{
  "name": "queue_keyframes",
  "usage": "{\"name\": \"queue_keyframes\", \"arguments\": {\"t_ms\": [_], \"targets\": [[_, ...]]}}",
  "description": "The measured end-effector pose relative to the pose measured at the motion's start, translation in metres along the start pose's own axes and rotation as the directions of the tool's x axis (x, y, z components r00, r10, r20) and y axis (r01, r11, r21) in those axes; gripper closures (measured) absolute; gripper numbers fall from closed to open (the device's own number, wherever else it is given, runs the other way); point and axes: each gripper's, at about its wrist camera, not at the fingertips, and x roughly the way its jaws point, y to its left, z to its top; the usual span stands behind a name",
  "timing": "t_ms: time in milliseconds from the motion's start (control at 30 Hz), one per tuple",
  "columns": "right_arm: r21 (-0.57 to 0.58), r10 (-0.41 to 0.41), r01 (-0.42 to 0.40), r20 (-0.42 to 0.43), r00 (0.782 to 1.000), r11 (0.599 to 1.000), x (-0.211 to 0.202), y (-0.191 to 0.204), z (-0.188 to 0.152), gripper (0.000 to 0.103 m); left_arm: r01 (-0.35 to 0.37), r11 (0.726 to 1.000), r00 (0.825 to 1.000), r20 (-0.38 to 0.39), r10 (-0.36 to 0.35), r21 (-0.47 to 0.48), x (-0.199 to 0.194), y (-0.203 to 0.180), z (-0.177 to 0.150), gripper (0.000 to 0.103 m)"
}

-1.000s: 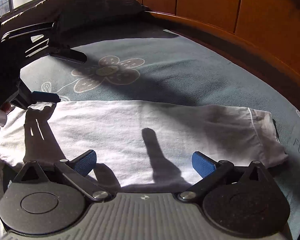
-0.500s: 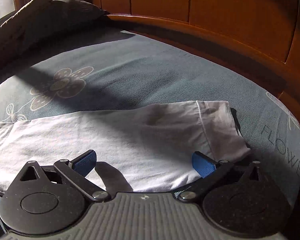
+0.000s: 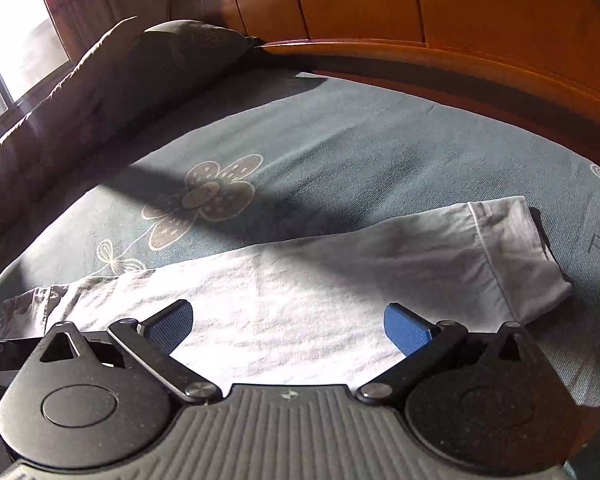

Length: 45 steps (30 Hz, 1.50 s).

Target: Fold clothes

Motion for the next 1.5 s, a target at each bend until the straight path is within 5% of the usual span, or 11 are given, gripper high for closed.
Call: {"name": "queue_keyframes", "arguments": {"t_ms": [200,300,433,533,700,833,967,1033,1167,1267,1500], "targets": [[0.054,-0.005,0.006,-0.017,1.0,0.999,0.002,-0.009,0.001,0.0,0.065,0.998,0.996,0.058,-0.065,0.011,-0.005,-0.008,0.009,0.001],[0.074,0.01,-0.009,-0.02,1.0,0.997,0.0,-0.01,0.002,0.0,0.091,0.993,0.996,-0.01,-0.092,-0.077,0.018,0.002,0.003,0.001],[0.055,-0.005,0.005,-0.011,1.0,0.998,-0.002,-0.01,0.002,0.0,0.117,0.993,0.991,-0.06,-0.117,-0.009,0.021,-0.018,-0.004,0.001],[0.049,-0.029,0.031,-0.035,0.999,0.998,0.001,-0.013,0.001,0.0,0.15,0.989,0.989,-0.01,-0.15,0.012,0.017,-0.029,0.004,0.001],[-0.035,-0.072,0.07,-0.055,0.996,0.997,0.005,-0.003,-0.003,0.0,0.138,0.987,0.987,-0.076,-0.145,-0.088,0.054,-0.018,0.001,0.001],[-0.106,-0.091,0.084,-0.058,0.994,0.991,0.007,0.006,-0.004,0.0,0.196,0.968,0.978,-0.042,-0.205,-0.156,0.043,-0.018,0.004,0.001],[-0.103,0.003,-0.01,-0.07,0.998,0.995,0.006,0.018,-0.004,0.0,0.089,0.996,0.995,0.052,-0.09,0.015,-0.004,-0.032,0.013,0.001],[-0.104,0.059,-0.067,-0.077,0.995,0.992,0.007,0.027,-0.004,0.0,-0.046,0.994,0.996,0.079,0.038,0.097,-0.023,-0.032,0.01,0.001],[-0.122,0.18,-0.196,-0.125,0.976,0.973,0.015,0.059,-0.009,0.0,-0.346,0.91,0.936,0.155,0.317,0.228,-0.052,-0.021,-0.006,0.001],[-0.132,0.278,-0.306,-0.195,0.941,0.943,0.027,0.084,-0.018,0.0,-0.402,0.886,0.915,0.142,0.378,0.23,-0.065,-0.002,-0.024,0.001],[-0.096,0.295,-0.32,-0.214,0.931,0.943,0.031,0.071,-0.016,0.0,-0.397,0.9,0.916,0.134,0.377,0.181,-0.076,0.026,-0.066,0.001]]}}
